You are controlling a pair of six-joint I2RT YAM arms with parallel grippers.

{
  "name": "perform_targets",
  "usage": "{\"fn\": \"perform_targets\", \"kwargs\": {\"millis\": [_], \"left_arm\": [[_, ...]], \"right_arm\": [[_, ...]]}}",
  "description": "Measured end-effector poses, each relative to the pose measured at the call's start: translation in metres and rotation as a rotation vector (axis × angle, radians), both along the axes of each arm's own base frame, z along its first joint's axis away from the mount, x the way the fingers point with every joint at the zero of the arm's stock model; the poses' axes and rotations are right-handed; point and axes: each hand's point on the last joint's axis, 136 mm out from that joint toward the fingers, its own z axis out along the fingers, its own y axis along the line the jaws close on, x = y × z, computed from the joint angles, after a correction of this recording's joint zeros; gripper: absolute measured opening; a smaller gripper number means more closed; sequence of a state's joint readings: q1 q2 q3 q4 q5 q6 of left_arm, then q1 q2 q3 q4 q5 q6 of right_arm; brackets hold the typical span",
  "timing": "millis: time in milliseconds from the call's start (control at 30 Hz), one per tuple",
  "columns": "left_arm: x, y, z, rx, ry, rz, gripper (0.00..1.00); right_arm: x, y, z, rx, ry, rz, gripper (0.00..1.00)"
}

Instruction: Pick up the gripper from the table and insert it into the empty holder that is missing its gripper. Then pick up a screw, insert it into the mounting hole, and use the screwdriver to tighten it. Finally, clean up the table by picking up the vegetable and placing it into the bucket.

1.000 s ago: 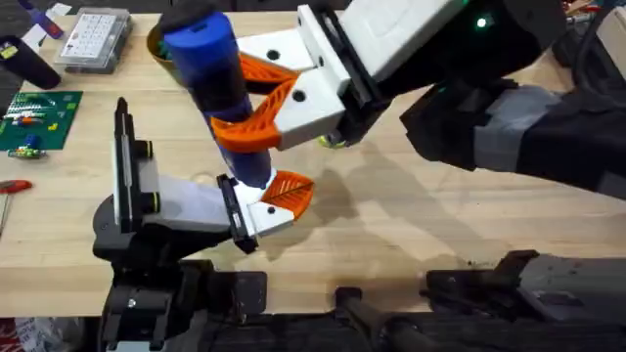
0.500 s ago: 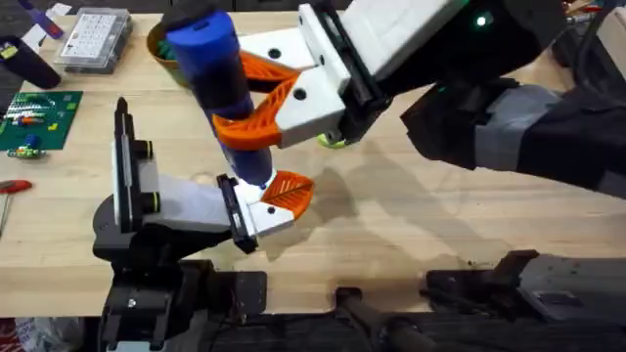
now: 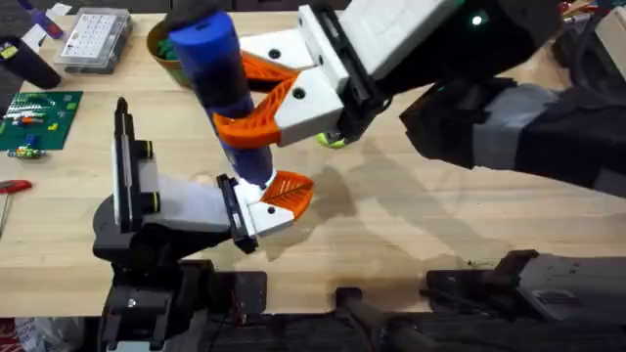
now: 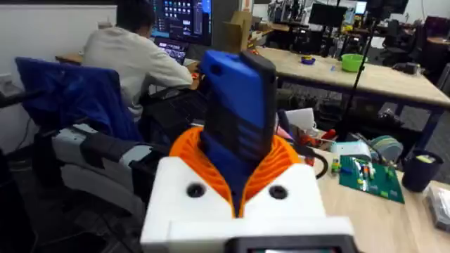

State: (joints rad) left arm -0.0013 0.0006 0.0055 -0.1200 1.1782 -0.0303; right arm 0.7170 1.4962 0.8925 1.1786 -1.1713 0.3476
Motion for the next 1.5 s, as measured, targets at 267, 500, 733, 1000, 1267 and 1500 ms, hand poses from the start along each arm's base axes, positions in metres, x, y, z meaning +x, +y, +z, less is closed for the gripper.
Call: {"fn": "perform_targets", "kwargs": {"millis": [267, 500, 733, 1000, 1267, 1500], "left_arm": [[0.000, 0.000, 0.000, 0.000, 0.000, -0.001, 0.004], [0.000, 0.000, 0.000, 0.000, 0.000, -0.001, 0.004], [0.000, 0.000, 0.000, 0.000, 0.000, -0.002, 0.004], [0.000, 0.000, 0.000, 0.000, 0.000, -0.002, 0.004], [0.000, 0.000, 0.000, 0.000, 0.000, -0.001, 0.004], [0.000, 0.000, 0.000, 0.000, 0.000, -0.001, 0.004]], "right_arm": [[0.006, 0.005, -0.009, -0.016, 0.020, -0.007, 0.016], [0.006, 0.005, -0.010, -0.018, 0.023, -0.007, 0.016], [0.006, 0.004, -0.009, -0.013, 0.019, -0.006, 0.016], [0.000, 0.000, 0.000, 0.030, -0.026, 0.009, 0.016], [-0.001, 0.000, -0.002, 0.012, -0.004, 0.018, 0.016], [0.001, 0.002, -0.005, -0.005, 0.016, 0.018, 0.016]]}}
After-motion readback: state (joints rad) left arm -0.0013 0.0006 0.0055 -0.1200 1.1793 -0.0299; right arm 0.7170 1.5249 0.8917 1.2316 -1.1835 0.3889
